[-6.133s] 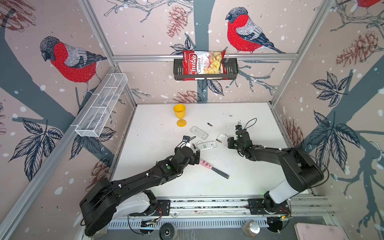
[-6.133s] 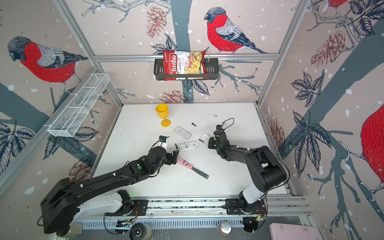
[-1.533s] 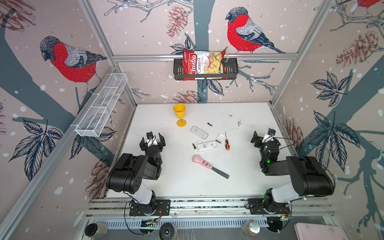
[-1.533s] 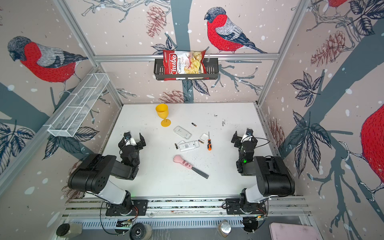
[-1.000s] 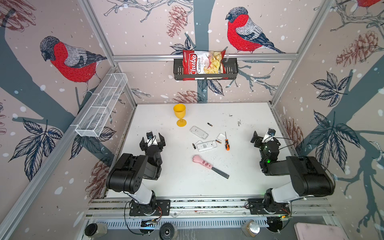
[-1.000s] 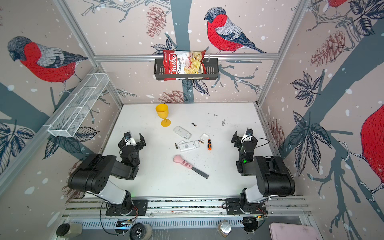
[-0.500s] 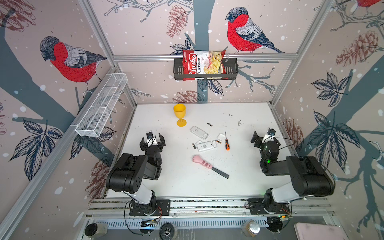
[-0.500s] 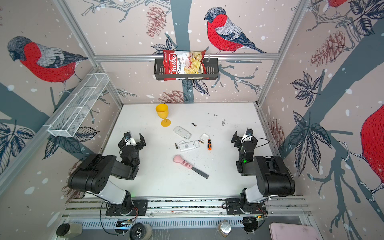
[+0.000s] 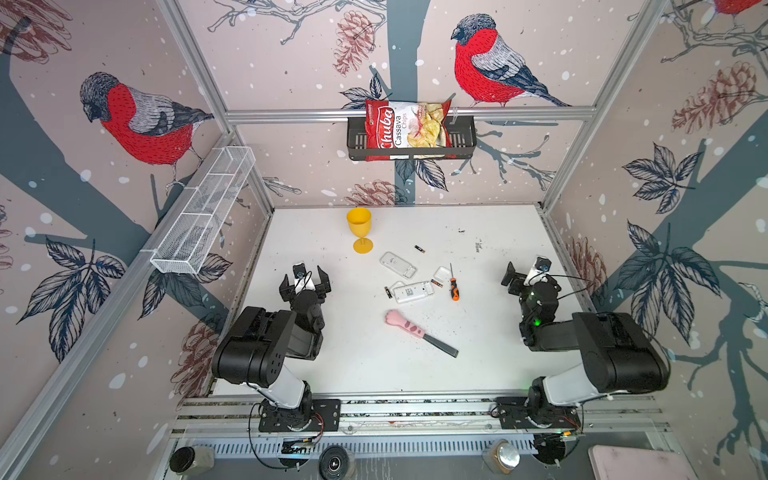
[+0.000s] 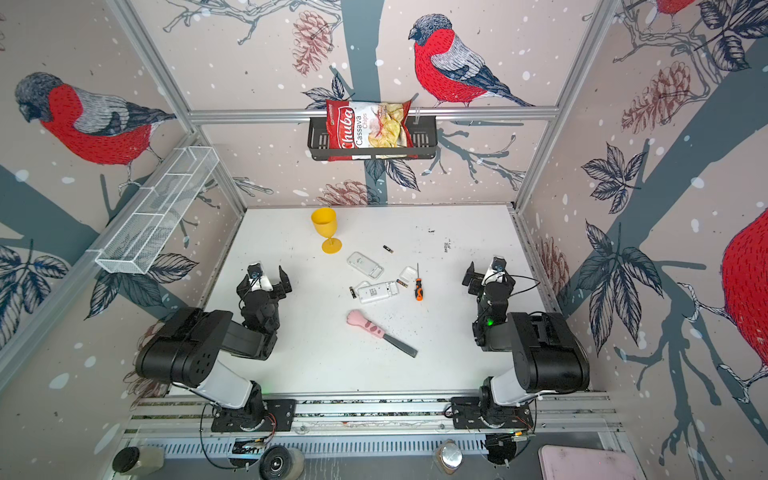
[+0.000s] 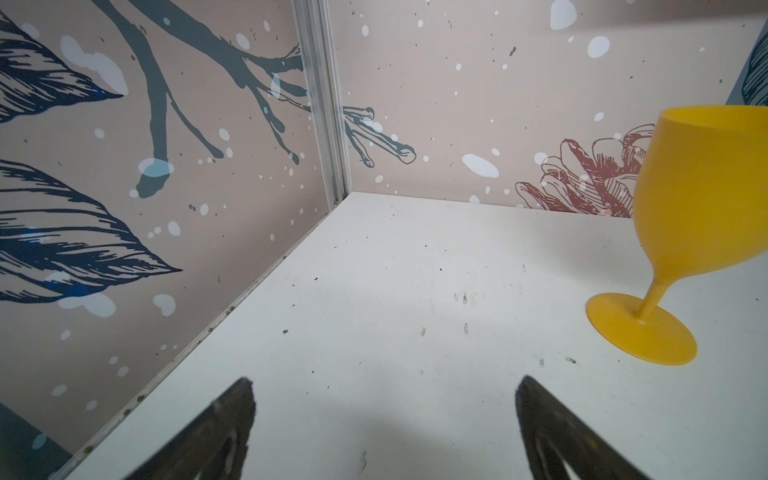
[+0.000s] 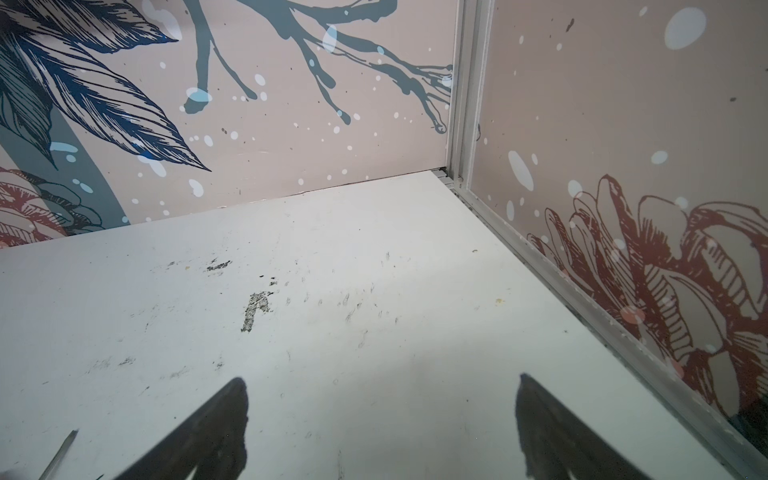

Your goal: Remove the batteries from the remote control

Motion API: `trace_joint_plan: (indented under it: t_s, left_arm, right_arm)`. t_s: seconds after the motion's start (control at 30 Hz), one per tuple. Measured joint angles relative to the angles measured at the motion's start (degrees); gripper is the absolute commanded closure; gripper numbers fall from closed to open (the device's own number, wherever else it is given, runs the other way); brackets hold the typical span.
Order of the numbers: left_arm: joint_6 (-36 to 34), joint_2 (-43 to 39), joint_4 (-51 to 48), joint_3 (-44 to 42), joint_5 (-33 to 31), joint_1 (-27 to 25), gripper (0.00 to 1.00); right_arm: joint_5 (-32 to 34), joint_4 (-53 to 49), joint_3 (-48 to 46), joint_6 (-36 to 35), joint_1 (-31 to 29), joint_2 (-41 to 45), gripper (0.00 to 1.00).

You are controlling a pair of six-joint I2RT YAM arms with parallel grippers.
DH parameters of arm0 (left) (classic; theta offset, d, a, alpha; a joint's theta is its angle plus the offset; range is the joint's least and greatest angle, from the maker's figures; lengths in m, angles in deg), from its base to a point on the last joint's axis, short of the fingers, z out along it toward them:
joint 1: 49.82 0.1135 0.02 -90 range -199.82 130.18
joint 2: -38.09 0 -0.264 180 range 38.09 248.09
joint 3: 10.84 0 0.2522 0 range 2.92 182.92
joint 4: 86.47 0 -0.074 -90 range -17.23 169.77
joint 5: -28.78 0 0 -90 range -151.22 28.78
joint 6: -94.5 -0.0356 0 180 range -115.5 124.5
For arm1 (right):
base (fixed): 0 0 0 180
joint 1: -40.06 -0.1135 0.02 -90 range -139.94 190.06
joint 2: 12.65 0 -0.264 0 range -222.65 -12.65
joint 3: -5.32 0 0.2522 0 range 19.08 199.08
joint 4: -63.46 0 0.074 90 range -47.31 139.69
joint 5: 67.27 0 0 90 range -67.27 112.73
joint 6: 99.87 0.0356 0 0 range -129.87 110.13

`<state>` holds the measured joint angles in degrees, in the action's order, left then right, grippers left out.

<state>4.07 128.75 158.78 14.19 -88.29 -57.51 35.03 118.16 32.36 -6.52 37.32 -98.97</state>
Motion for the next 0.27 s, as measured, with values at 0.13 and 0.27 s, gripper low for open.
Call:
trace_joint_plan:
  t_s: [0.13,0.27]
  left_arm:
    - [0.0,0.0,-0.02,0.11,0.02,0.02,0.03]
    - [0.02,-0.02,-0.09,0.59,0.61,0.74,0.03]
  right_arm:
    - [0.0,0.0,0.0,0.0,0.0,0.0,0.01]
    - [0.04,0.0,-0.02,0.0,-0.13,0.0,0.01]
